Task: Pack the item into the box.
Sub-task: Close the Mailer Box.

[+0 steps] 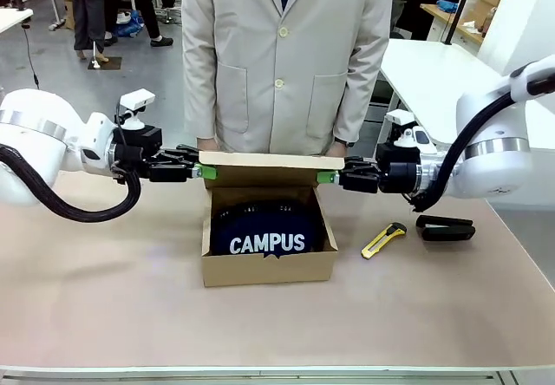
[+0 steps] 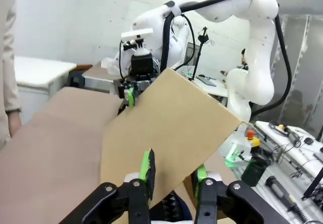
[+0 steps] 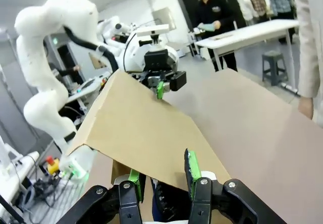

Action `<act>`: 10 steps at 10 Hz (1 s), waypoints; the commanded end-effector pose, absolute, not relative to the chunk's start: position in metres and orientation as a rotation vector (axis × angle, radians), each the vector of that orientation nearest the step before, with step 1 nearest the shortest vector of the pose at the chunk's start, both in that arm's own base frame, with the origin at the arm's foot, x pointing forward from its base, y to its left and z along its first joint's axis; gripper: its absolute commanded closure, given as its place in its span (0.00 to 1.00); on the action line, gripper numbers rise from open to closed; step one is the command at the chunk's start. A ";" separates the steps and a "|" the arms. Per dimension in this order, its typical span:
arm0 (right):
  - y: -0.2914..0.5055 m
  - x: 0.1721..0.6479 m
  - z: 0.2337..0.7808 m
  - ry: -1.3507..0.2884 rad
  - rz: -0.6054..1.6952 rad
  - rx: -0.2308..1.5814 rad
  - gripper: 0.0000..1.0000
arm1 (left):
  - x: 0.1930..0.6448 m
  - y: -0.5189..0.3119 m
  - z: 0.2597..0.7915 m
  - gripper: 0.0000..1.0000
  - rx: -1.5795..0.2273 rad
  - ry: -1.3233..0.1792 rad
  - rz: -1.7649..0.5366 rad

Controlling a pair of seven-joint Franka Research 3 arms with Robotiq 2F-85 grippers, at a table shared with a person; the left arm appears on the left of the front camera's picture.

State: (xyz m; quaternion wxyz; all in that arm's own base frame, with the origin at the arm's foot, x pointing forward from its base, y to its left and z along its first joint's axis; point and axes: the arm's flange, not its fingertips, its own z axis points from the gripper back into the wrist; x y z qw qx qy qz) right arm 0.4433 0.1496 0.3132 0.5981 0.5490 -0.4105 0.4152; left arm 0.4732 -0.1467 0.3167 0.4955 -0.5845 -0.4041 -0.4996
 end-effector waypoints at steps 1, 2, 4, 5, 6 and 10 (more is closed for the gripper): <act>0.147 0.432 0.303 -1.019 1.060 1.274 0.56 | 0.466 -0.147 0.313 0.59 -1.389 -1.058 -1.215; 0.147 0.430 0.302 -1.026 1.072 1.278 0.56 | 0.464 -0.149 0.311 0.59 -1.386 -1.044 -1.236; 0.147 0.430 0.302 -1.025 1.081 1.278 0.56 | 0.458 -0.154 0.308 0.59 -1.372 -1.011 -1.272; 0.148 0.430 0.302 -1.017 1.095 1.282 0.56 | 0.455 -0.155 0.309 0.45 -1.384 -0.998 -1.279; 0.149 0.429 0.302 -1.008 1.102 1.284 0.27 | 0.452 -0.156 0.309 0.03 -1.388 -0.977 -1.307; 0.134 0.425 0.302 -1.004 1.118 1.262 0.00 | 0.445 -0.150 0.309 0.00 -1.365 -0.962 -1.356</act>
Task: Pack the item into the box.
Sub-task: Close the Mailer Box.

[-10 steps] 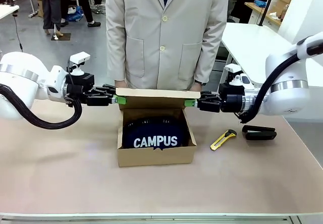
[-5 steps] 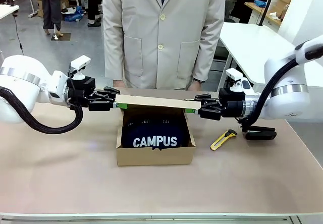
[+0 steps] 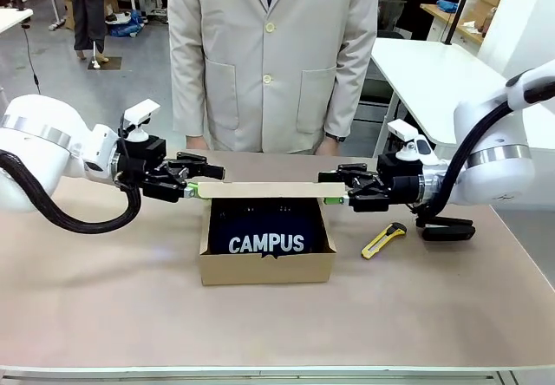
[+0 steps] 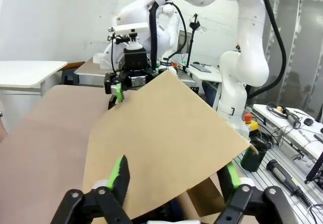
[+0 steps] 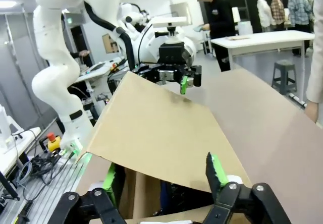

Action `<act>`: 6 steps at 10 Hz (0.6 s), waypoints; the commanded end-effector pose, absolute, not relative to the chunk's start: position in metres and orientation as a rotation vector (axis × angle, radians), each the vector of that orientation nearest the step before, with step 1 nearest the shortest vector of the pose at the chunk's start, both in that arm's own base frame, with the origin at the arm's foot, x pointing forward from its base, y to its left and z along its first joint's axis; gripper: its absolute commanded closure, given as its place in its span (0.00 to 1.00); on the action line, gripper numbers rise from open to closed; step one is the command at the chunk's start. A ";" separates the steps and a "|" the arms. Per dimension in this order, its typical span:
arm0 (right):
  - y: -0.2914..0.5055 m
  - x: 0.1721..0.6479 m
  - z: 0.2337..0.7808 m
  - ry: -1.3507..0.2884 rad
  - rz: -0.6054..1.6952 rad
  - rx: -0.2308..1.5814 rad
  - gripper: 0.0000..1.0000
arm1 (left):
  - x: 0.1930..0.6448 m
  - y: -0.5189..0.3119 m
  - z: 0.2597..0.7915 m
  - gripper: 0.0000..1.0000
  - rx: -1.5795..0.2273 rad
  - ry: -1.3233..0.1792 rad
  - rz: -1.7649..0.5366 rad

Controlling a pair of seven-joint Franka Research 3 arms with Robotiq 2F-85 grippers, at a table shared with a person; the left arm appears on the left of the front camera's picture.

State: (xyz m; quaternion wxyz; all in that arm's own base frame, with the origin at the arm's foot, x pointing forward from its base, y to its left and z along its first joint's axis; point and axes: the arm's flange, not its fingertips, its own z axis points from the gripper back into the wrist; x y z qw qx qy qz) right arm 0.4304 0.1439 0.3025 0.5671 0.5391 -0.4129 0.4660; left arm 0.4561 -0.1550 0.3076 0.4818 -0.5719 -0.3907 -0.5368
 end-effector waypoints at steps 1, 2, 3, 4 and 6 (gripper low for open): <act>0.127 0.424 0.303 -1.013 1.117 1.254 0.00 | 0.441 -0.147 0.309 0.00 -1.349 -0.939 -1.390; 0.119 0.423 0.303 -1.017 1.111 1.245 0.00 | 0.435 -0.139 0.309 0.00 -1.346 -0.924 -1.430; 0.111 0.421 0.302 -1.017 1.112 1.232 0.00 | 0.429 -0.130 0.310 0.00 -1.320 -0.925 -1.447; 0.097 0.420 0.302 -1.018 1.108 1.207 0.00 | 0.421 -0.115 0.313 0.00 -1.281 -0.954 -1.439; 0.063 0.416 0.307 -1.081 1.030 1.179 0.00 | 0.408 -0.081 0.320 0.00 -1.225 -1.051 -1.369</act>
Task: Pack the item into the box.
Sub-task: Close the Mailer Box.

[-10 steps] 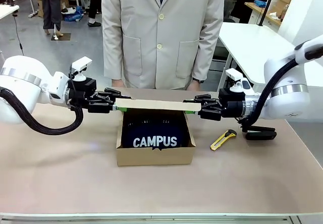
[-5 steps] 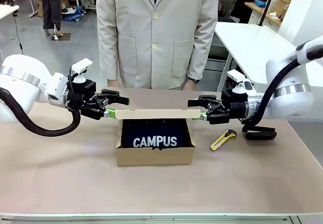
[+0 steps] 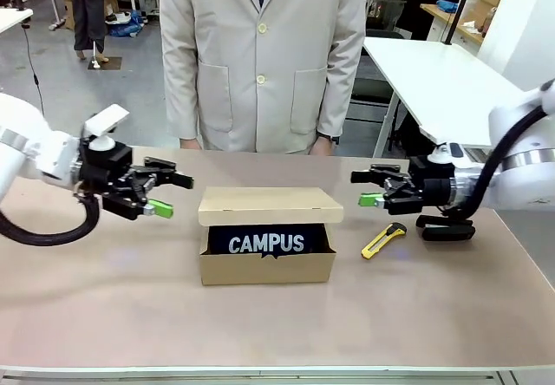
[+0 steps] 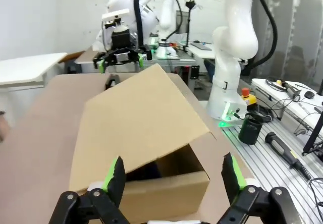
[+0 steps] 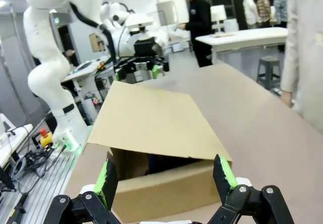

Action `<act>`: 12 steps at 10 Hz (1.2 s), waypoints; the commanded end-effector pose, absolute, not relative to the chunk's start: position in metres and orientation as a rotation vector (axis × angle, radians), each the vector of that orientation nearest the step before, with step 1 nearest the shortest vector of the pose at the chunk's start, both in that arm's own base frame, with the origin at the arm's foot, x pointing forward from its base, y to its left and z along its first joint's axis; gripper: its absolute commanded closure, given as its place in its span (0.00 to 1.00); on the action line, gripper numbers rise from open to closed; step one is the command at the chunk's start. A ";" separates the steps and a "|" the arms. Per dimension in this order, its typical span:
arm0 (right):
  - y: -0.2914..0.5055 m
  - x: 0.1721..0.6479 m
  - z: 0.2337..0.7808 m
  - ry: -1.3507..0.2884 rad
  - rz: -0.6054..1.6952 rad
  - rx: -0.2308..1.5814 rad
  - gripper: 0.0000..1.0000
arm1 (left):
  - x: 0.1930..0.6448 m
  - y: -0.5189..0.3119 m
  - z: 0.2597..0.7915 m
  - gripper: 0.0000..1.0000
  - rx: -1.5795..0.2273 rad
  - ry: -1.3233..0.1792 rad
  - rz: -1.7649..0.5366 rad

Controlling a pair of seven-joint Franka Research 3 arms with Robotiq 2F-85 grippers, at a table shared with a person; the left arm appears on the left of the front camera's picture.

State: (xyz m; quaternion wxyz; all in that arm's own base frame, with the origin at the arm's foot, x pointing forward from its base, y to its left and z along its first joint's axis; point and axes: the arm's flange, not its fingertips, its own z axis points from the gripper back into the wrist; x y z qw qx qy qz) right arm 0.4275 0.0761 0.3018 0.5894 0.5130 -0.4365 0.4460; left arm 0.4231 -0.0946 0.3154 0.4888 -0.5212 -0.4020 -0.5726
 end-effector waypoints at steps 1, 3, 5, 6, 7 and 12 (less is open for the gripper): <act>0.058 0.415 0.312 -1.127 0.977 1.189 0.00 | 0.405 -0.072 0.324 0.00 -1.218 -1.121 -1.321; 0.068 0.420 0.320 -1.178 0.793 1.276 0.00 | 0.407 -0.077 0.330 0.00 -1.269 -1.234 -1.226; 0.099 0.422 0.331 -1.120 0.764 1.265 0.00 | 0.414 -0.108 0.335 0.00 -1.372 -1.259 -1.218; 0.119 0.423 0.336 -1.112 0.789 1.258 0.00 | 0.420 -0.123 0.336 0.00 -1.409 -1.236 -1.227; 0.140 0.424 0.334 -1.074 0.853 1.224 0.00 | 0.424 -0.137 0.332 0.00 -1.403 -1.183 -1.257; 0.174 0.414 0.298 -0.916 1.053 1.093 0.00 | 0.418 -0.159 0.288 0.00 -1.301 -0.986 -1.306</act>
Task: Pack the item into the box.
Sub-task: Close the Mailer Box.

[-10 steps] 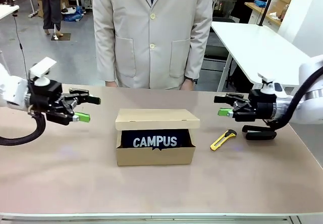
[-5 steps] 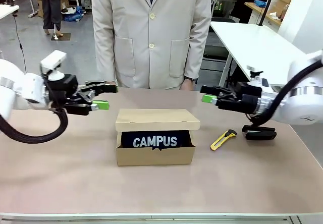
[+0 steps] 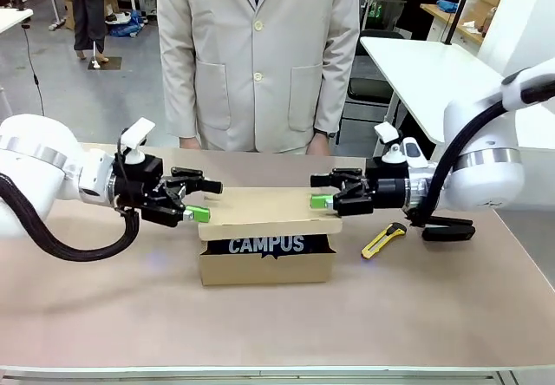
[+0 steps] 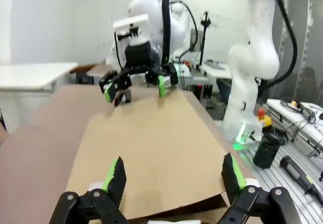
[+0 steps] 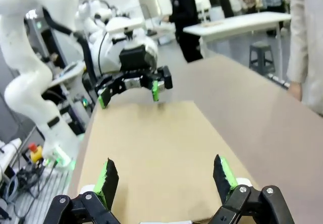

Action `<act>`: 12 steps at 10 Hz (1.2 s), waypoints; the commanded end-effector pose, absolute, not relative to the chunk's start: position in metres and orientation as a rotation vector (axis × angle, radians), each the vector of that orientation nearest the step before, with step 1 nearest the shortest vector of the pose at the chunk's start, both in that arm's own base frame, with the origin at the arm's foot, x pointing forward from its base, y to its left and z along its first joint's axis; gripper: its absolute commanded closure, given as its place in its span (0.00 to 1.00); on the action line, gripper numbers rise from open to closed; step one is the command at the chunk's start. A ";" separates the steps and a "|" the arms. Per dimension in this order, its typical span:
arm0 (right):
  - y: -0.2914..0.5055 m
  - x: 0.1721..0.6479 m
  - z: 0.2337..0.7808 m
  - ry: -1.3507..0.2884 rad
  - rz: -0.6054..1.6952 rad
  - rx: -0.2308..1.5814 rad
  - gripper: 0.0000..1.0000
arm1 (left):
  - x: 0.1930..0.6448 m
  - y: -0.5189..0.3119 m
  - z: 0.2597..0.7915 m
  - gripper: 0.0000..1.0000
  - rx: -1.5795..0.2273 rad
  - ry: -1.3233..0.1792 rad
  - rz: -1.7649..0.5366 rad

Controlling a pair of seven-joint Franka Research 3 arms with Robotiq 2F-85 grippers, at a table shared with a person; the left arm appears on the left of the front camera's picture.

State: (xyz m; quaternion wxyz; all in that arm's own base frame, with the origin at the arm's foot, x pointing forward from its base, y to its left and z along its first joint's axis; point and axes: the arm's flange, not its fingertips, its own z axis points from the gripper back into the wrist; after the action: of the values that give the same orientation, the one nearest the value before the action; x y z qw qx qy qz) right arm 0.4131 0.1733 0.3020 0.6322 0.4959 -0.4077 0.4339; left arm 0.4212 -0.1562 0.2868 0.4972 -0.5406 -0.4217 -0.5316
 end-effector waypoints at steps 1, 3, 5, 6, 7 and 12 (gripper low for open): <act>0.173 0.409 0.293 -0.904 1.092 1.065 0.00 | 0.414 -0.163 0.281 0.00 -1.297 -0.951 -1.326; 0.174 0.397 0.284 -0.869 1.182 1.005 0.00 | 0.409 -0.169 0.270 0.00 -1.278 -0.885 -1.344; 0.173 0.395 0.284 -0.881 1.202 0.996 0.00 | 0.409 -0.168 0.270 0.00 -1.272 -0.880 -1.355; 0.169 0.397 0.291 -0.909 1.203 1.001 0.00 | 0.407 -0.164 0.279 0.00 -1.274 -0.916 -1.365; 0.161 0.394 0.305 -0.949 1.182 1.054 0.00 | 0.405 -0.156 0.293 0.00 -1.258 -0.979 -1.360; 0.066 0.325 0.382 -1.004 0.848 1.152 0.00 | 0.396 -0.127 0.334 0.00 -1.261 -1.087 -1.348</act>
State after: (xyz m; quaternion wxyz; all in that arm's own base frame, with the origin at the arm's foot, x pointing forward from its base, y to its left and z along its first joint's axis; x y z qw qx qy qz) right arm 0.3882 0.0667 0.3829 0.6260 0.5189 -0.4483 0.3713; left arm 0.3727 -0.1077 0.3537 0.4683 -0.5206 -0.4656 -0.5412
